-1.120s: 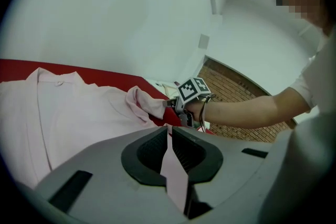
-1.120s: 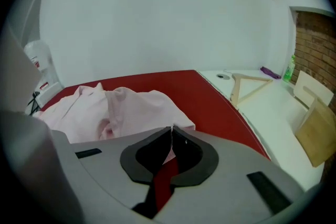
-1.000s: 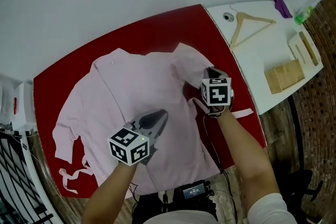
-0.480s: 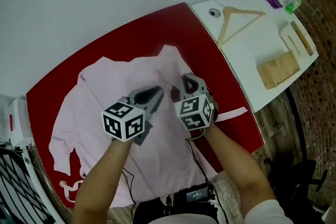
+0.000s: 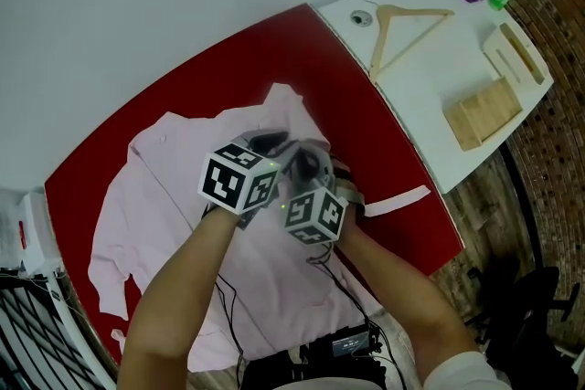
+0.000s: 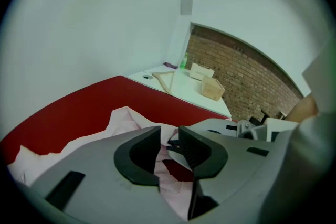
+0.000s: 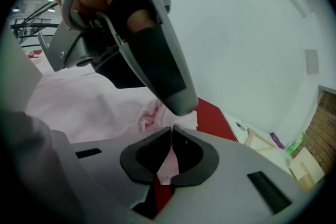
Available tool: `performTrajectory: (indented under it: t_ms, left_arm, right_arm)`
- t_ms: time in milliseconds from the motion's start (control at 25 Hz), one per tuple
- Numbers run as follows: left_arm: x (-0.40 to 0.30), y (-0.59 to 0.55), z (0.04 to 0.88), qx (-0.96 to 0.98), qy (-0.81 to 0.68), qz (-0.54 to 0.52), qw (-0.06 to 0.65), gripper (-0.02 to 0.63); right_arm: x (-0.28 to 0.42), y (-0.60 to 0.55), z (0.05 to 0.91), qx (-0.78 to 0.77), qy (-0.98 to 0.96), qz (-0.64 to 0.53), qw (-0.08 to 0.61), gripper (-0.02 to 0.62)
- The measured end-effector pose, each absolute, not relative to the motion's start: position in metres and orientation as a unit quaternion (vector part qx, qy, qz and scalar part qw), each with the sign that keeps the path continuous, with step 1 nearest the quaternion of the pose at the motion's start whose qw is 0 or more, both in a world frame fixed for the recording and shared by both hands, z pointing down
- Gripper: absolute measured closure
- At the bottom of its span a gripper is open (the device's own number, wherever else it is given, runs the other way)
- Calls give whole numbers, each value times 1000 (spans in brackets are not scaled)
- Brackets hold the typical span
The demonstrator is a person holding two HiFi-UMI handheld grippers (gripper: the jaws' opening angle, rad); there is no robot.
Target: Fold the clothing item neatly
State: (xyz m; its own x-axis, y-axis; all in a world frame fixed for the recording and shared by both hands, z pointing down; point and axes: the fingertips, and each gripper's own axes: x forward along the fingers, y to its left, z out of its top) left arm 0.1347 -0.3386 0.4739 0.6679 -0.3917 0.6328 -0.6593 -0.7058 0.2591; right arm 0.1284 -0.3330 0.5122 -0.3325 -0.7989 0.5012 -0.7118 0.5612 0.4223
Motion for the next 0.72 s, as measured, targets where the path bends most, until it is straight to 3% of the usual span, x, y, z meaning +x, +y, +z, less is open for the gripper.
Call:
performTrajectory:
  t_ms: [120, 480, 720]
  left_arm:
    - [148, -342, 487, 877, -274, 321, 230, 467]
    - [149, -355, 509, 847, -280, 350, 284, 461]
    - [155, -352, 517, 824, -270, 341, 362, 461]
  right_arm:
    - [127, -331, 518, 462, -812, -71, 349, 572]
    - [124, -318, 528, 437, -812, -117, 369, 571]
    - [116, -311, 531, 414, -798, -169, 404, 571]
